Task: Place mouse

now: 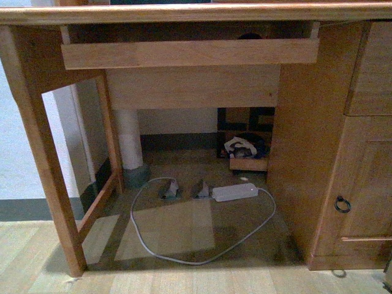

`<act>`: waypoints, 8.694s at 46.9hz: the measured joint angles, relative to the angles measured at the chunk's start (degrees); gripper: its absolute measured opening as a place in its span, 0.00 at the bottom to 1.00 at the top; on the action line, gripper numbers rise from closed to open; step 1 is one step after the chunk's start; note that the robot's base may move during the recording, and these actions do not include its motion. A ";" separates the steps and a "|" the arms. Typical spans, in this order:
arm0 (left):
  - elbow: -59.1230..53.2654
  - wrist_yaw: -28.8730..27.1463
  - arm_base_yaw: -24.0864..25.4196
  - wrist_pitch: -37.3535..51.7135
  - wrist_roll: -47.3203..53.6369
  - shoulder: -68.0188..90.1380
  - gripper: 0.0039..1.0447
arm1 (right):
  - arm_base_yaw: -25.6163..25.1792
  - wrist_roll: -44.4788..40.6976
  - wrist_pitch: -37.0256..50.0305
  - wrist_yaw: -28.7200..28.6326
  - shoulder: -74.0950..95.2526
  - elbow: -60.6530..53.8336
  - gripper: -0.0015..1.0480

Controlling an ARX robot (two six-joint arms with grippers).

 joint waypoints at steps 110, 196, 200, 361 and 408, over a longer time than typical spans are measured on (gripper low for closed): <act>3.52 17.14 8.09 46.16 -37.70 54.34 0.94 | 0.00 0.02 0.04 0.00 0.00 0.00 0.94; 37.18 7.87 -4.15 71.08 -69.94 120.83 0.86 | 0.00 0.02 0.02 0.00 0.00 0.00 0.94; 36.76 7.39 -4.63 72.04 -70.44 120.76 0.76 | 0.00 0.02 0.04 0.02 0.00 0.00 0.94; 0.02 0.00 -0.04 0.07 0.35 0.00 0.11 | 0.20 0.04 0.66 0.07 0.26 0.02 0.94; 0.02 0.00 -0.04 0.04 0.37 0.00 0.94 | 24.30 7.74 29.55 18.71 62.40 18.73 0.94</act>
